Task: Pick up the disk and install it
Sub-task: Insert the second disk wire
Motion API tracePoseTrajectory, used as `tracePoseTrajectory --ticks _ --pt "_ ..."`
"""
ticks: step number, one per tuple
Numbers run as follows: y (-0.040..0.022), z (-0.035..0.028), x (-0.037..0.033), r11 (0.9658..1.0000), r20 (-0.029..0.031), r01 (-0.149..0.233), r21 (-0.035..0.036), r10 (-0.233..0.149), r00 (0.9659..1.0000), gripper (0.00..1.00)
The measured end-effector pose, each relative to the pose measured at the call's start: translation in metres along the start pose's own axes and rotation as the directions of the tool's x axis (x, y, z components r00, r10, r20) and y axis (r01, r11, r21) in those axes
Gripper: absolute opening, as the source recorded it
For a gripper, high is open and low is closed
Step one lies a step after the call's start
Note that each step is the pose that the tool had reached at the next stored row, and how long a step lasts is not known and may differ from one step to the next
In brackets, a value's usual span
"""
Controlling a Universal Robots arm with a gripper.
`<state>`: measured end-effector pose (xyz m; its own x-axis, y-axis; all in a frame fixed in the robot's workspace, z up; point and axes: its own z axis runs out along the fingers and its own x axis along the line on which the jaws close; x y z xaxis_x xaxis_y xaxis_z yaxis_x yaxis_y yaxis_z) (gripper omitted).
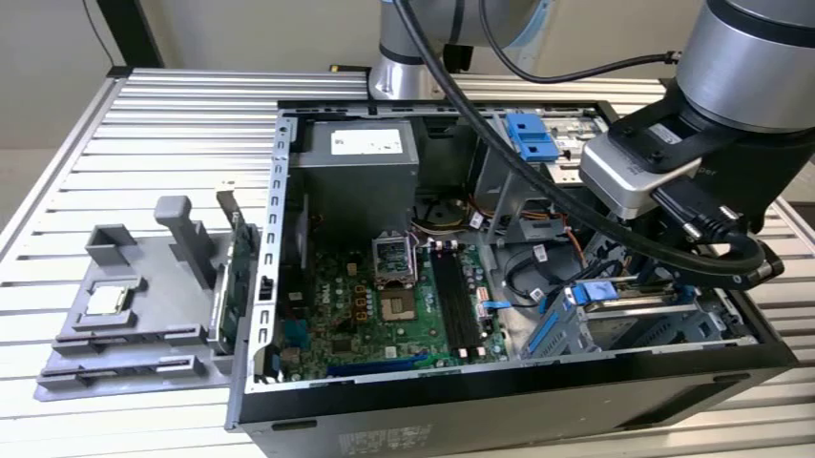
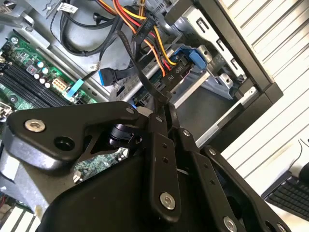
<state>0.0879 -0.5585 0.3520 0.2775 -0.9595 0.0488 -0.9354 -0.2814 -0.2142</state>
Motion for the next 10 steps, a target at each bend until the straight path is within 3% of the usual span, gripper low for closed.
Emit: tracePoseTrajectory --ticks 10 --pt "0.0004 0.0018 -0.0001 1.0 0.0001 0.0 0.0001 0.0 1.0 0.0"
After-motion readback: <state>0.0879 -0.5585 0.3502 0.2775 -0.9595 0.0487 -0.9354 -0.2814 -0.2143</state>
